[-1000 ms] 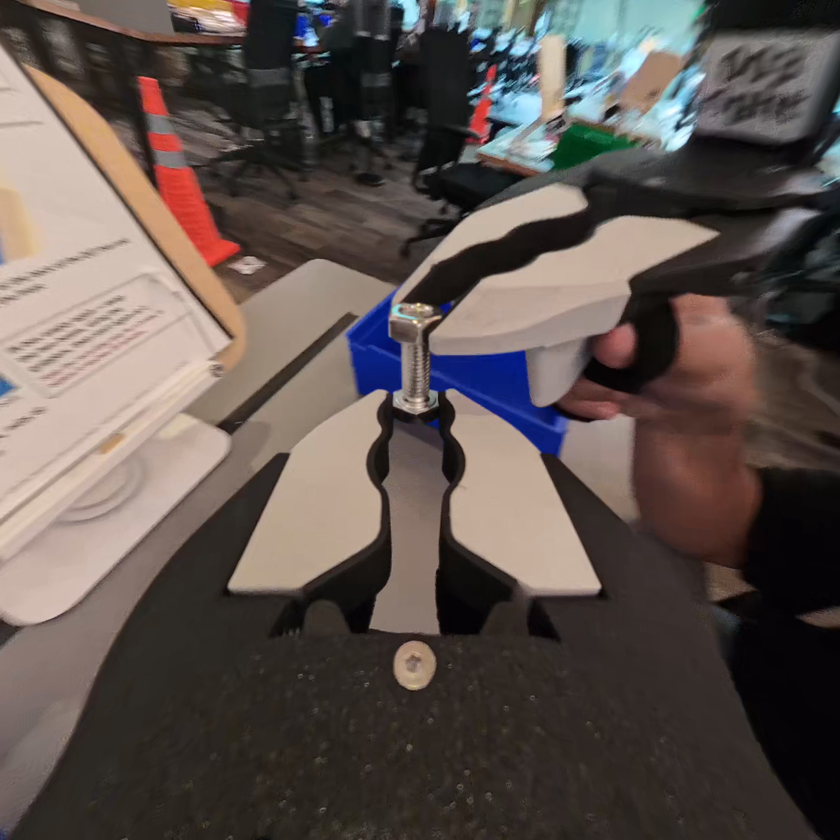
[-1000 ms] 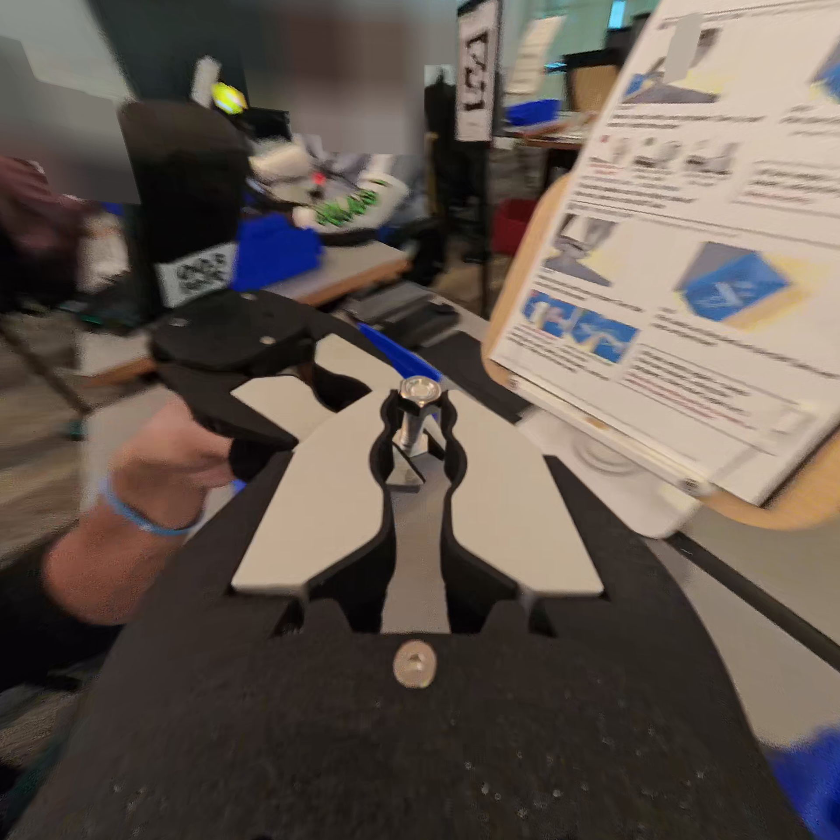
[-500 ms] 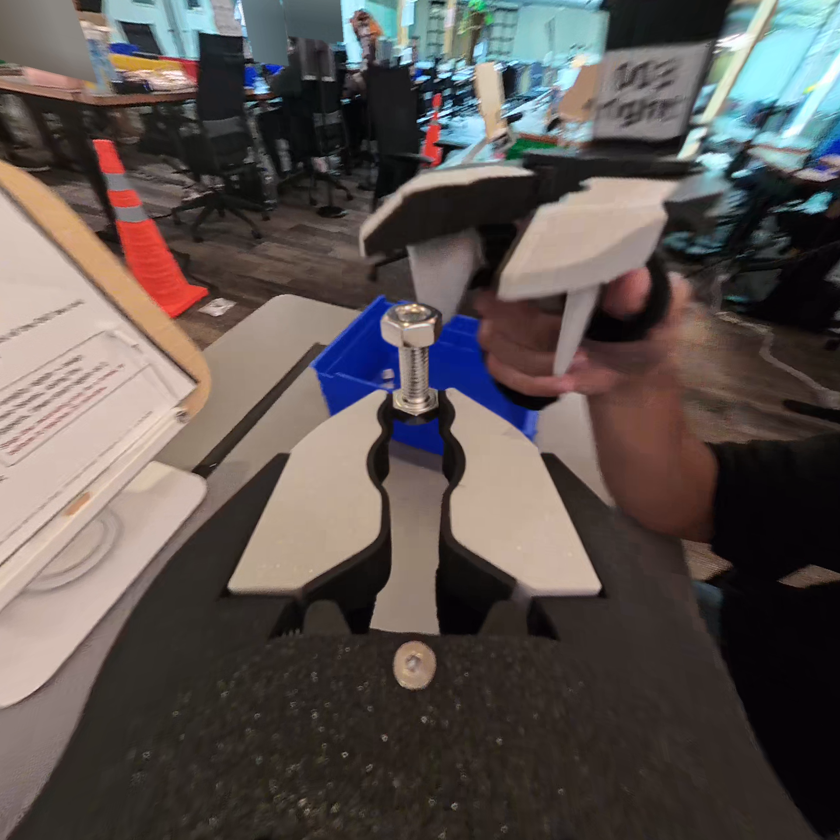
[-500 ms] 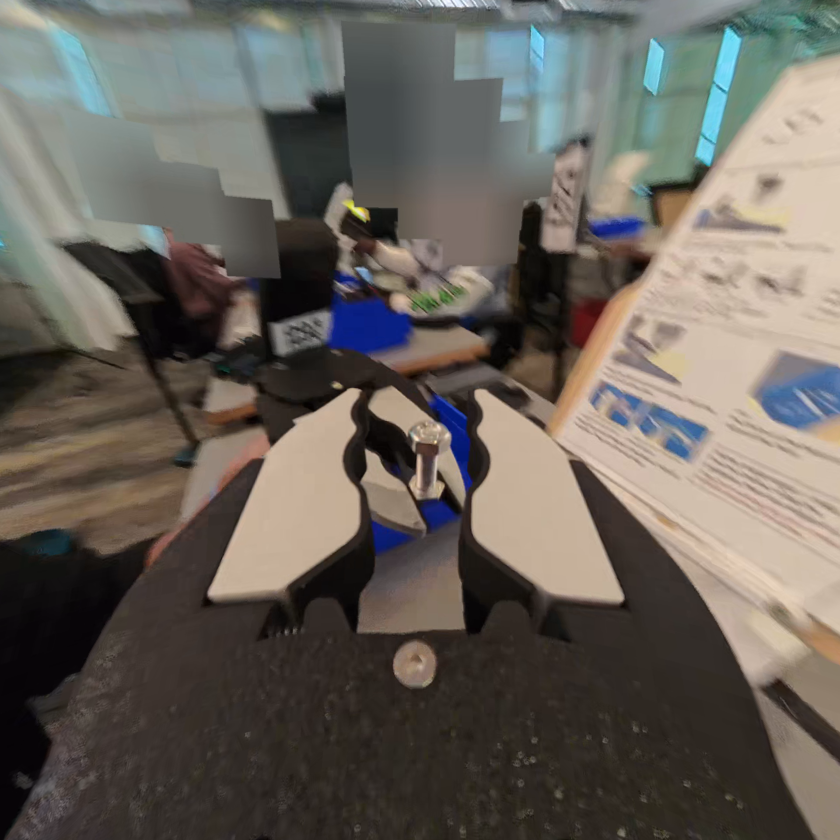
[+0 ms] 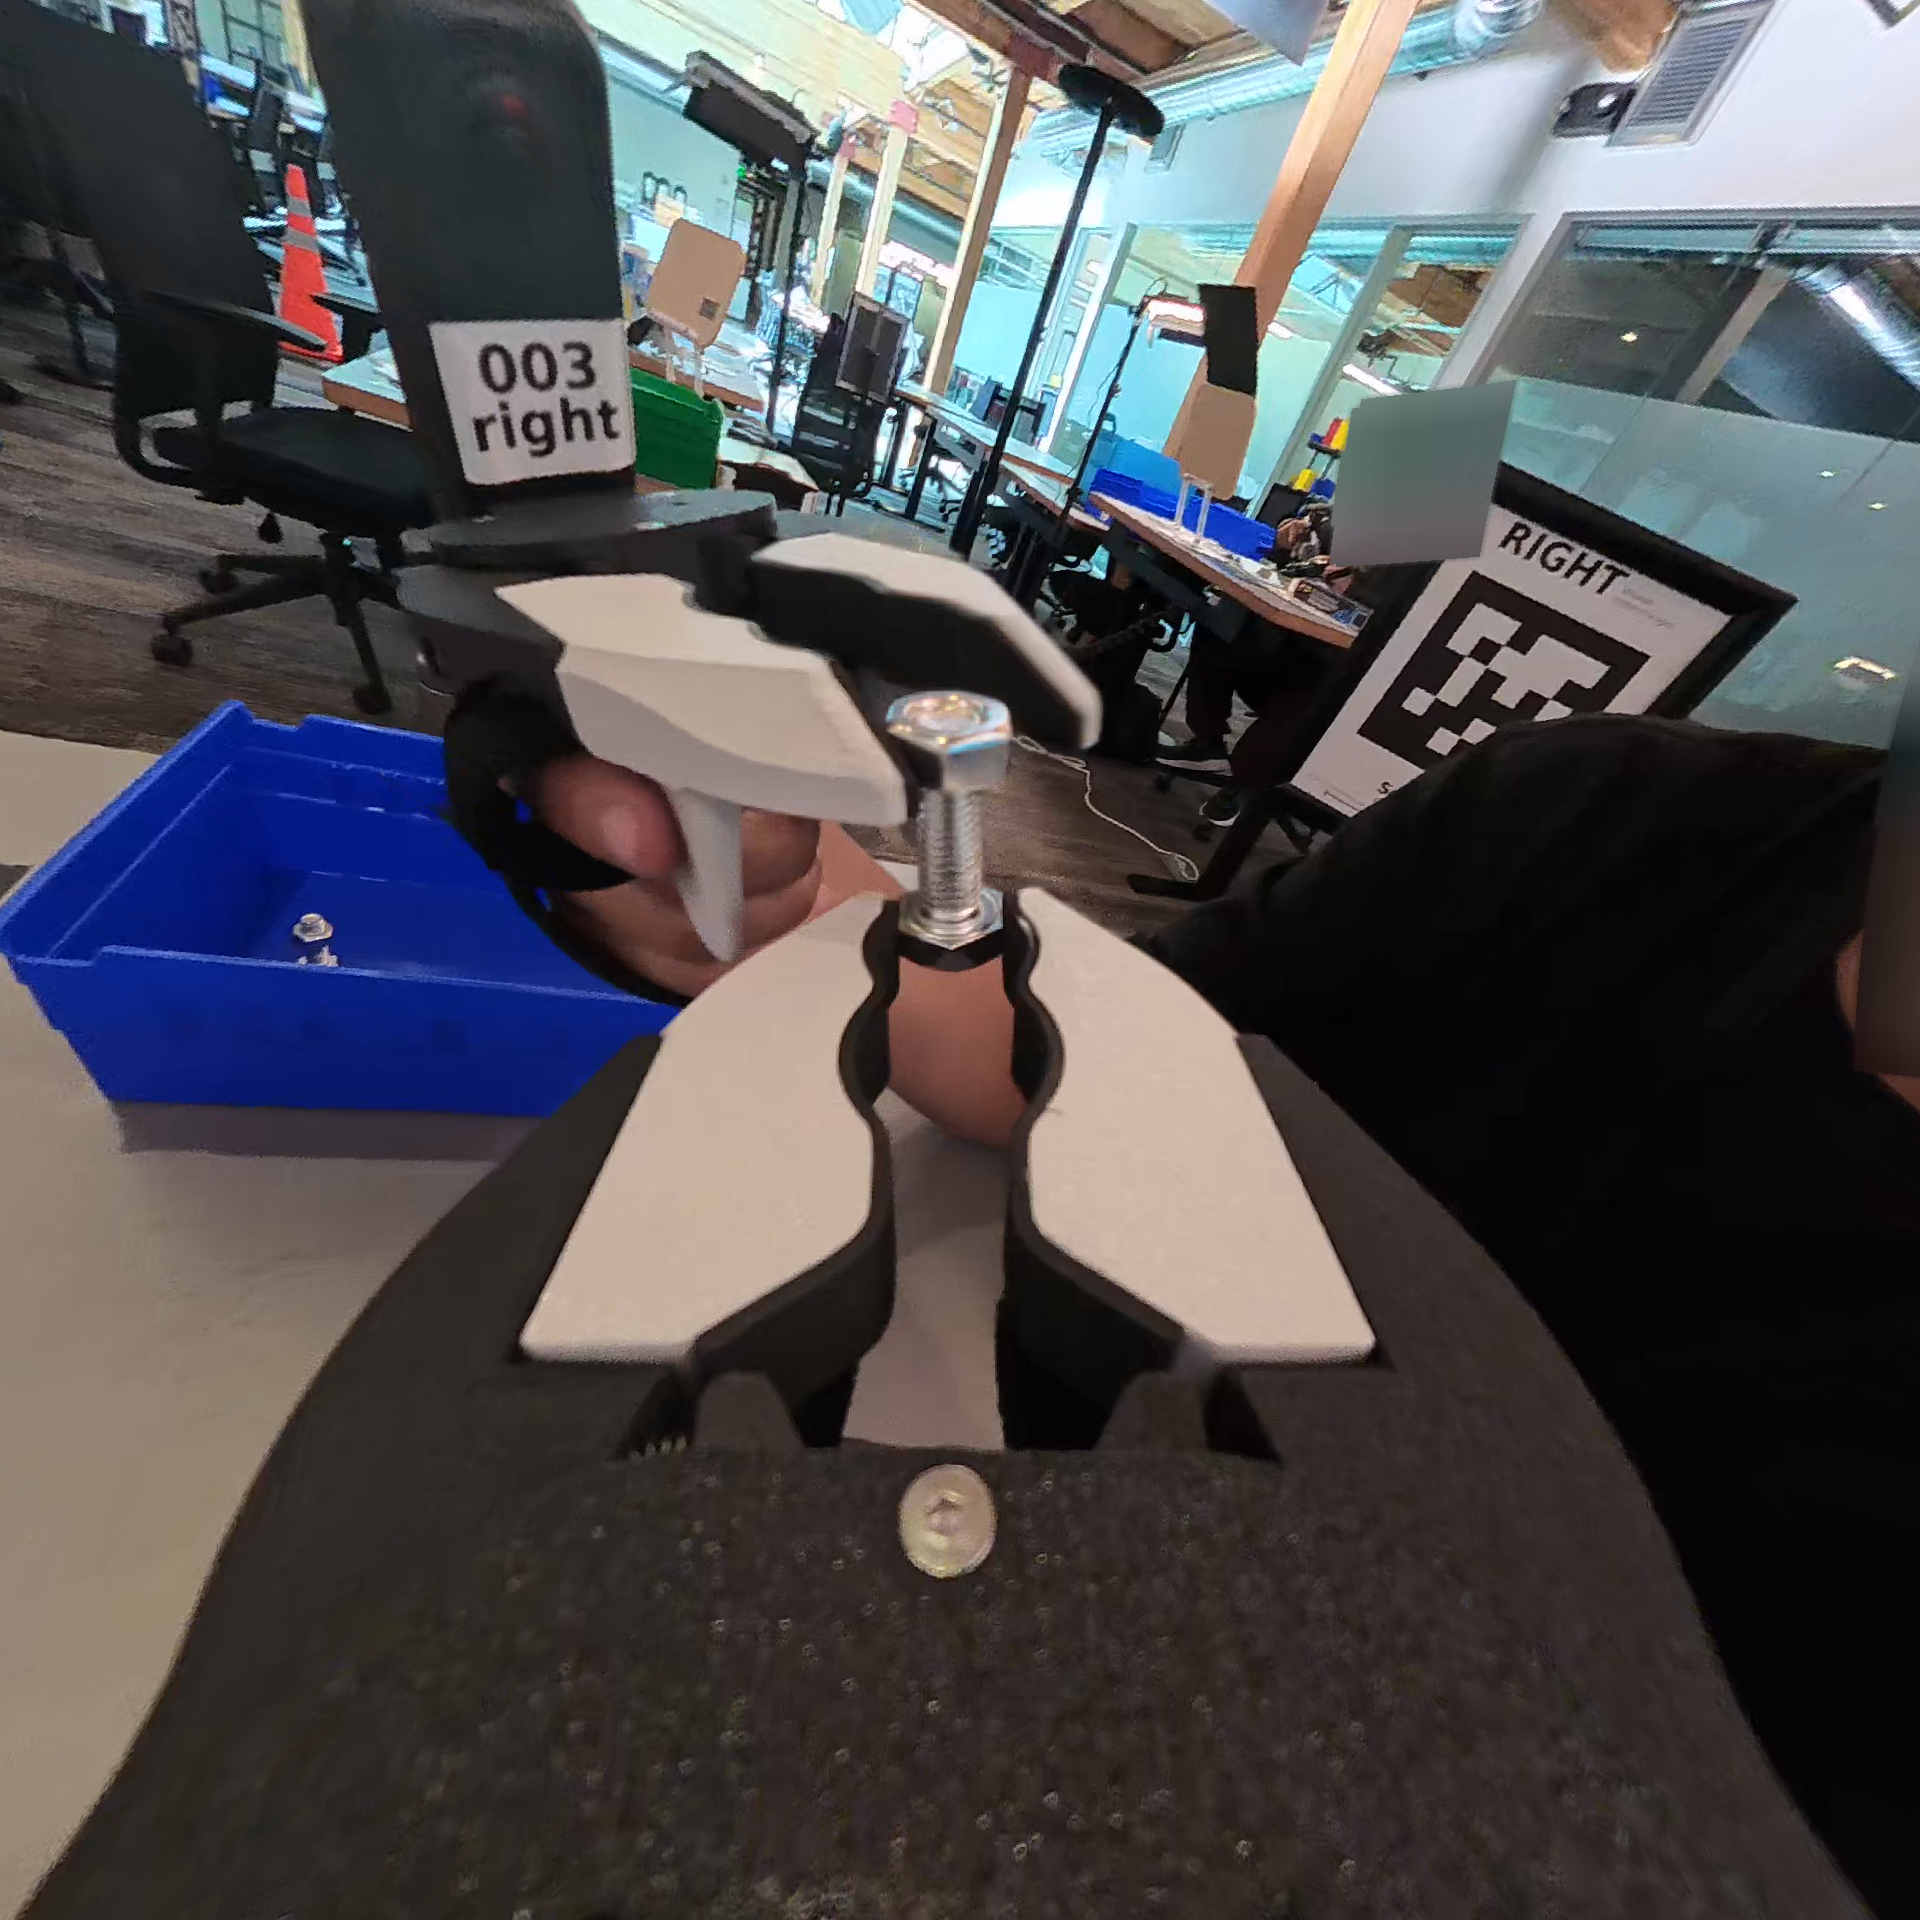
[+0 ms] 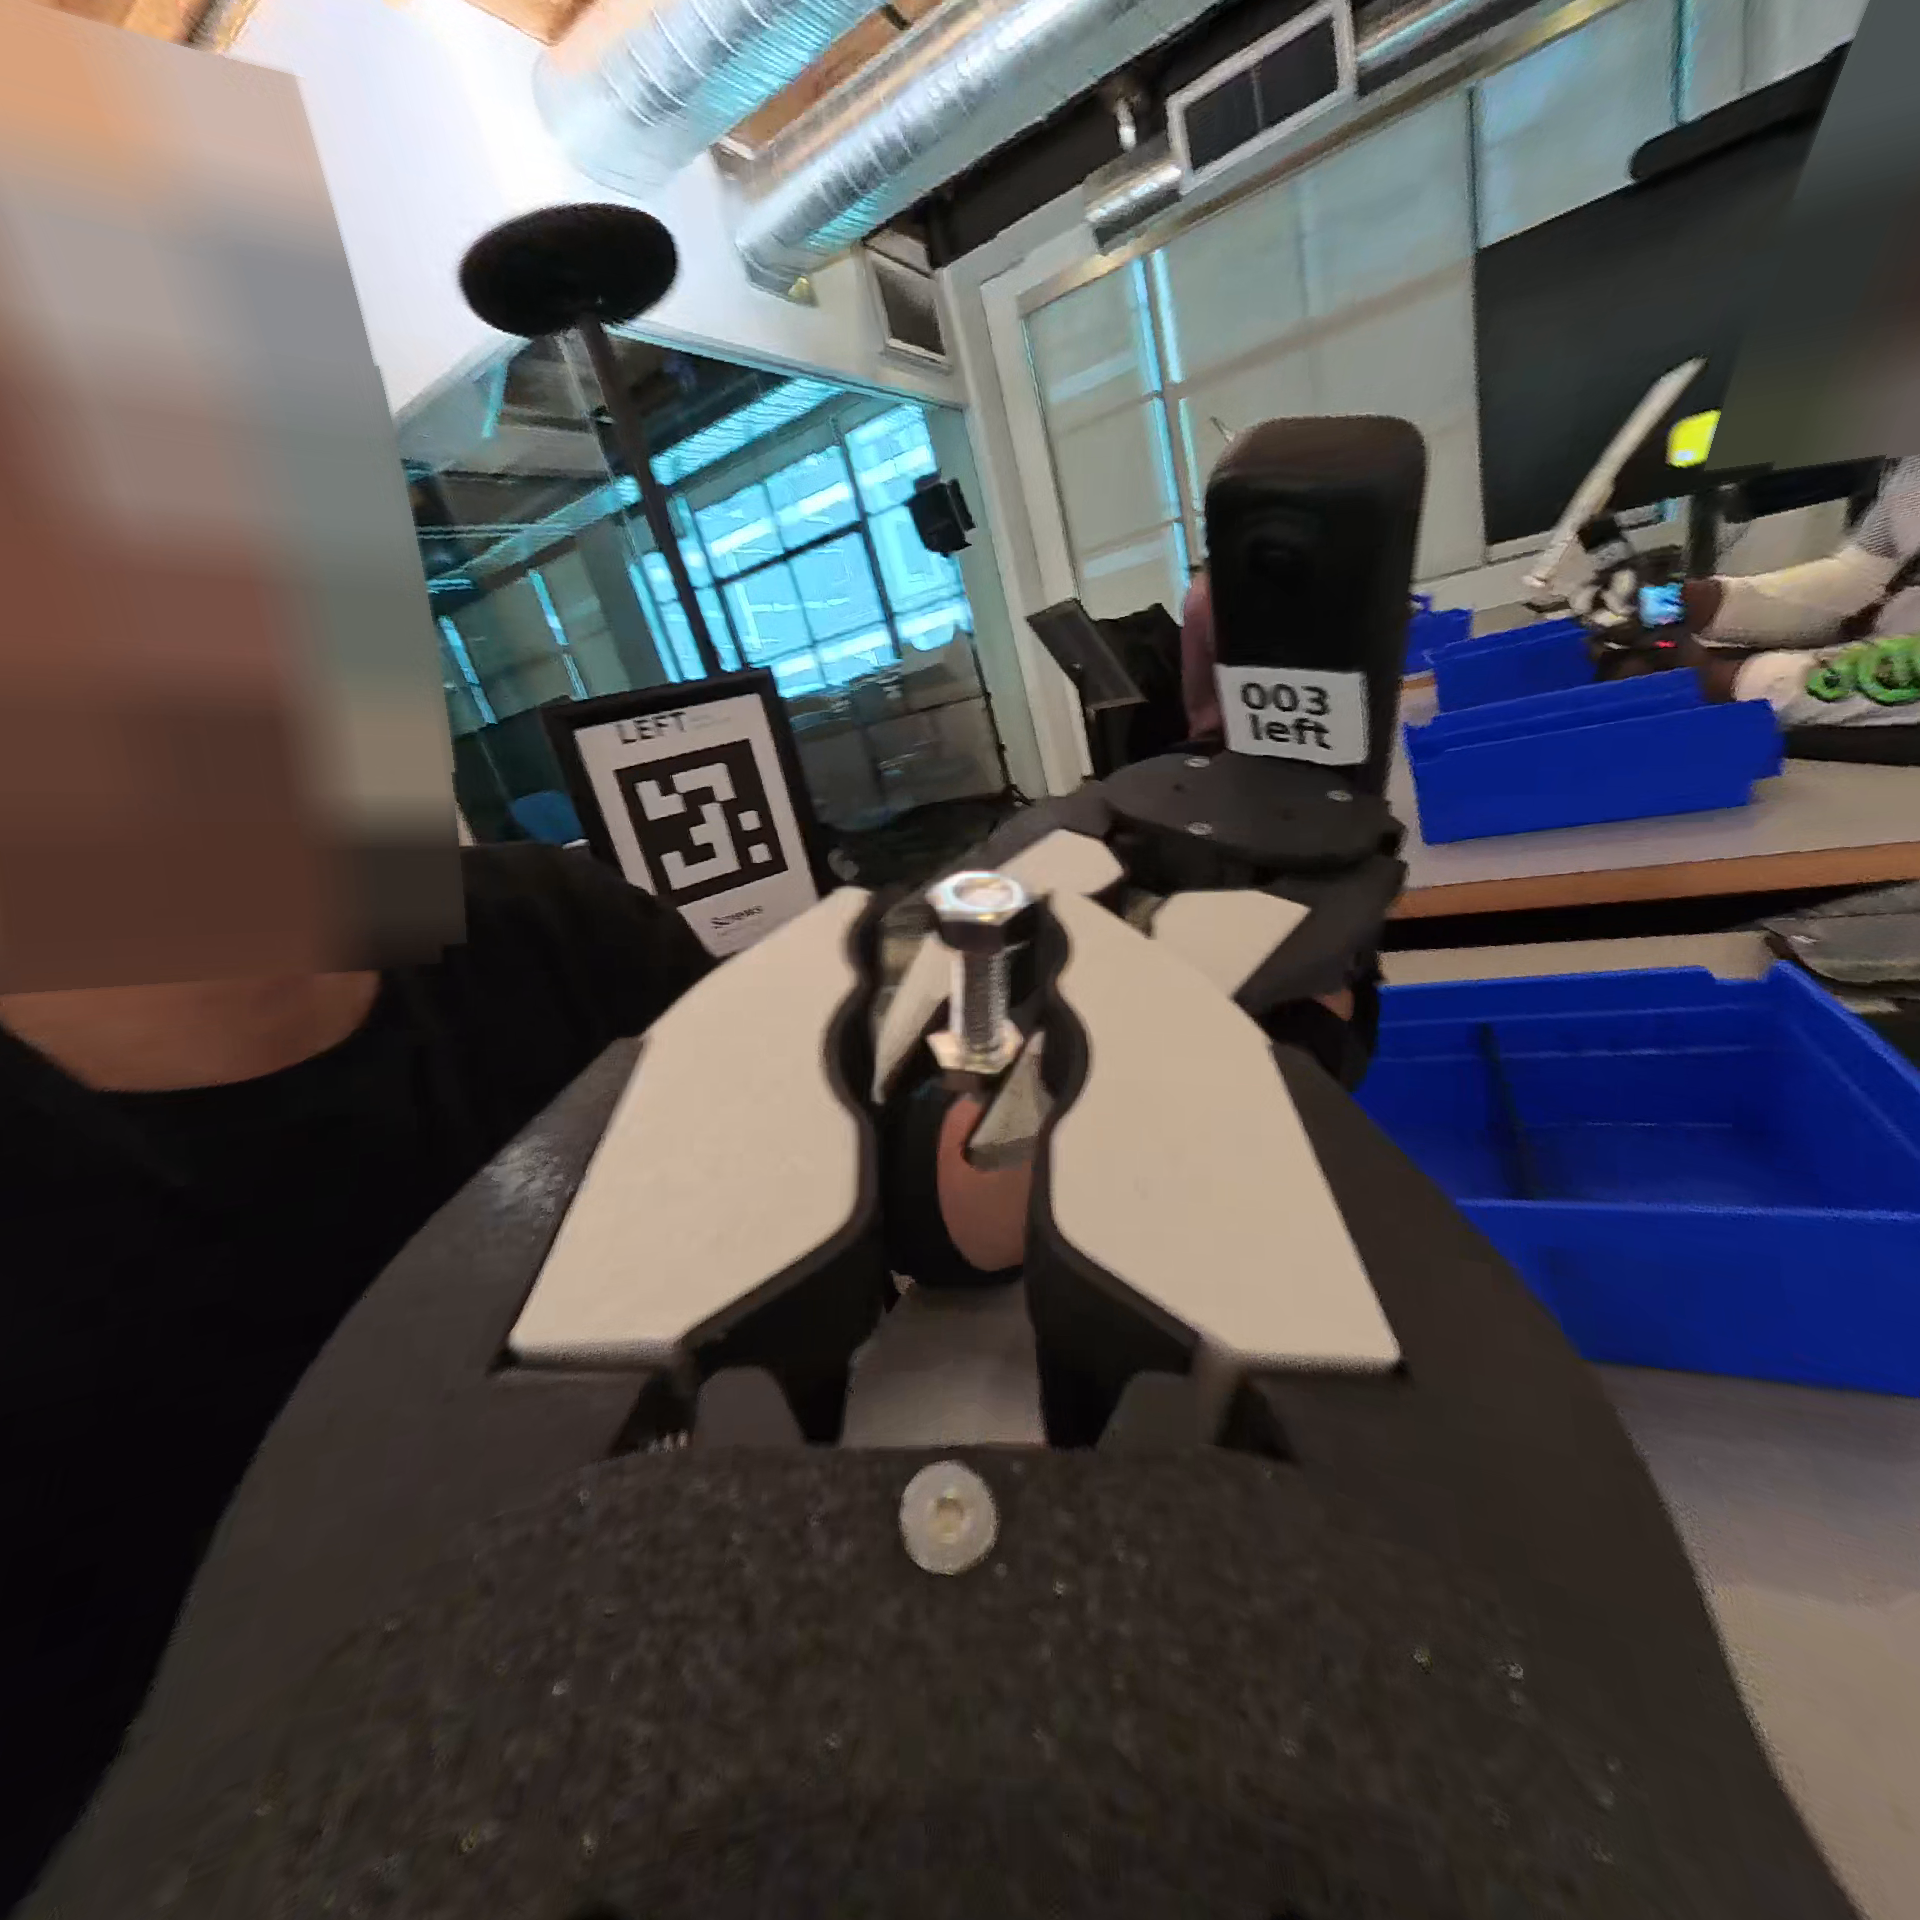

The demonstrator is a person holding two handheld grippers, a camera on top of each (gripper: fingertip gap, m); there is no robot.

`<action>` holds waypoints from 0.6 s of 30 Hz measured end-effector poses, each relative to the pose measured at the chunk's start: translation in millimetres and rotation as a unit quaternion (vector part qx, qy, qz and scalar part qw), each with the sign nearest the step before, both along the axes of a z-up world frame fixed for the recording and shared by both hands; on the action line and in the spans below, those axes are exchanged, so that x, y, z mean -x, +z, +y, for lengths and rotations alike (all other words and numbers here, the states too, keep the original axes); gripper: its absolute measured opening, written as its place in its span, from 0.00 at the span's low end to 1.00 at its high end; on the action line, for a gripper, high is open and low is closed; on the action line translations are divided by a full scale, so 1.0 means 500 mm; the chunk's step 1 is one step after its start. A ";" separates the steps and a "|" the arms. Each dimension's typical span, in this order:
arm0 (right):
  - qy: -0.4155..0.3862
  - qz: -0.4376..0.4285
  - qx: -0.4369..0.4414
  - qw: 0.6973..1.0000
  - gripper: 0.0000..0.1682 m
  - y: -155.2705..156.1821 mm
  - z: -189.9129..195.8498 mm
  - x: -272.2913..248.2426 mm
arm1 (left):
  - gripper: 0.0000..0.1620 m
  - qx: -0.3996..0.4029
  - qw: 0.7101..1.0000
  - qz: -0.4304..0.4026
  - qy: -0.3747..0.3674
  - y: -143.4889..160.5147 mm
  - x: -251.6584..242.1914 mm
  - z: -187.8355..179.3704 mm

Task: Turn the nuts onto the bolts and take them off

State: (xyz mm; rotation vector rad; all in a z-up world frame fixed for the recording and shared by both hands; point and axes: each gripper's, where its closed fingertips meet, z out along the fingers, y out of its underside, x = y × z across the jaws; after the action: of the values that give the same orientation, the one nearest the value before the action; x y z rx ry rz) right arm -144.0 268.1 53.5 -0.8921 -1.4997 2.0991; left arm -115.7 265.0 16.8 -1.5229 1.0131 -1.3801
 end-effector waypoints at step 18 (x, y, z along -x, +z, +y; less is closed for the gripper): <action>-0.481 -0.171 -0.062 0.858 0.12 -0.046 0.170 0.072 | 0.11 -0.120 0.907 0.186 0.359 -0.043 0.097 0.173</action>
State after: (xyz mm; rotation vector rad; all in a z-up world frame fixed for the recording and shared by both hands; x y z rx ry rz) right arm -179.9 353.3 30.5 -1.5934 -0.9545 1.1279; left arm -164.3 351.7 -4.5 -1.7517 0.6826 -0.4426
